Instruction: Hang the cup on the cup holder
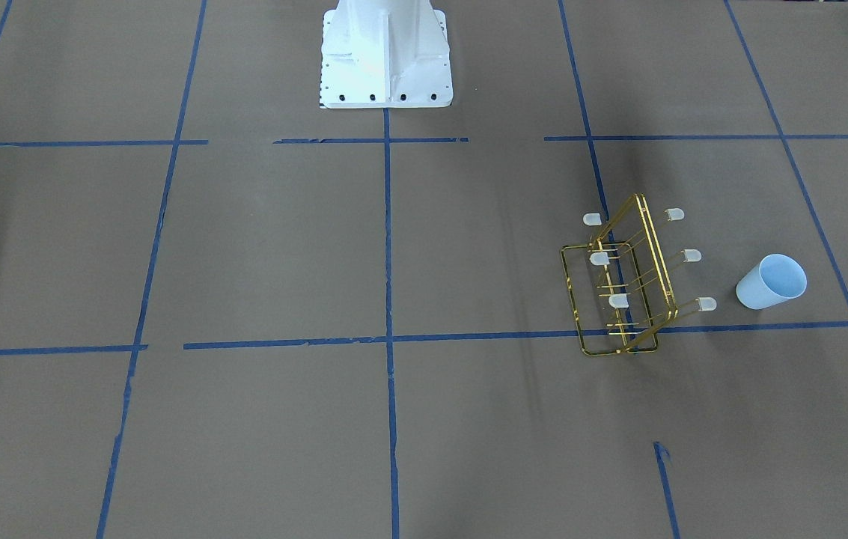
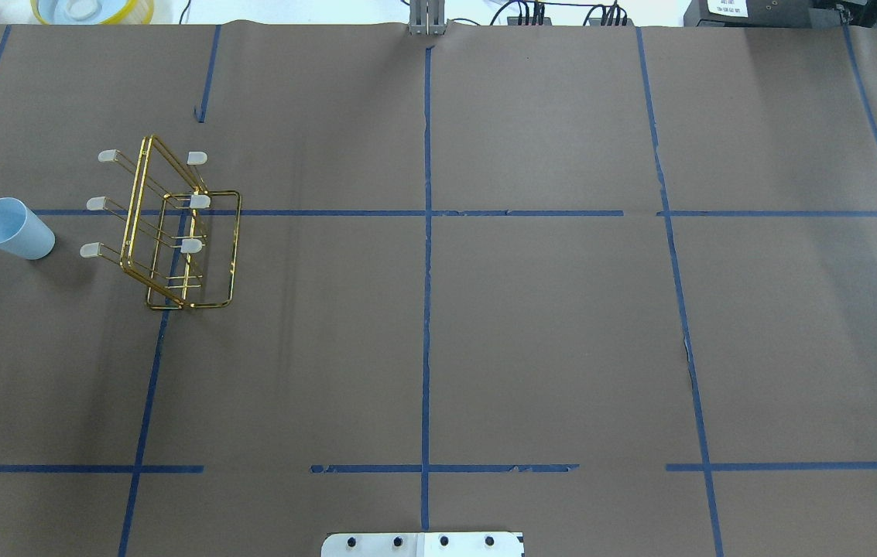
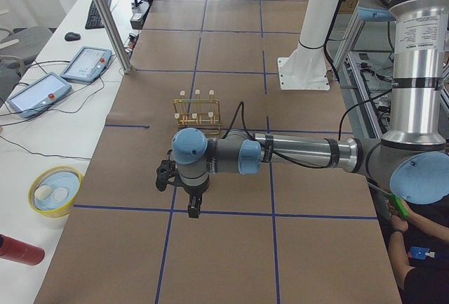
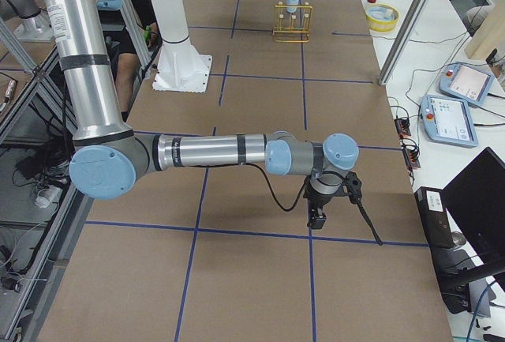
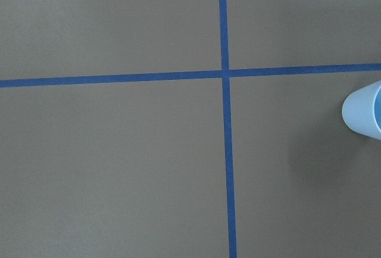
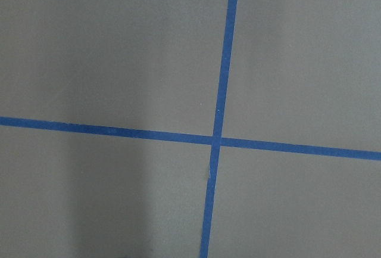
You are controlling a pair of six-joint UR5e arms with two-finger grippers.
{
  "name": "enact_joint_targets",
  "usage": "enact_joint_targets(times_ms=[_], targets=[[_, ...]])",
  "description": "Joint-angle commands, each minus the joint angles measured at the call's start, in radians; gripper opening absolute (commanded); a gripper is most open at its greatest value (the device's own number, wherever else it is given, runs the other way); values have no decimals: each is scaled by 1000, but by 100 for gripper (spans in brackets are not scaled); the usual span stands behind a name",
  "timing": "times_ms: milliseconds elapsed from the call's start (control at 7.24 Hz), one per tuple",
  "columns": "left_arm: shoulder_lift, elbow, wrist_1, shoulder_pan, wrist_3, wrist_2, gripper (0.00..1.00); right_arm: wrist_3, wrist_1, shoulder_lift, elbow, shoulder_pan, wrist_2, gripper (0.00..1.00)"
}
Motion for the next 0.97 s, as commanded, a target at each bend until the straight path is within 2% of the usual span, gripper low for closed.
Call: enact_joint_targets(times_ms=[0,414,691,829], targets=[[0,-1,-12,-5,7,0,100,0,0,0,0,1,0,100],[-12,-4,-111,-38,-7,-2,100,0,0,0,0,1,0,100],[-13,-58,-112,-38,-10,3,100,0,0,0,0,1,0,100],[-16,-116,-104,-38,-42,12,100,0,0,0,0,1,0,100]])
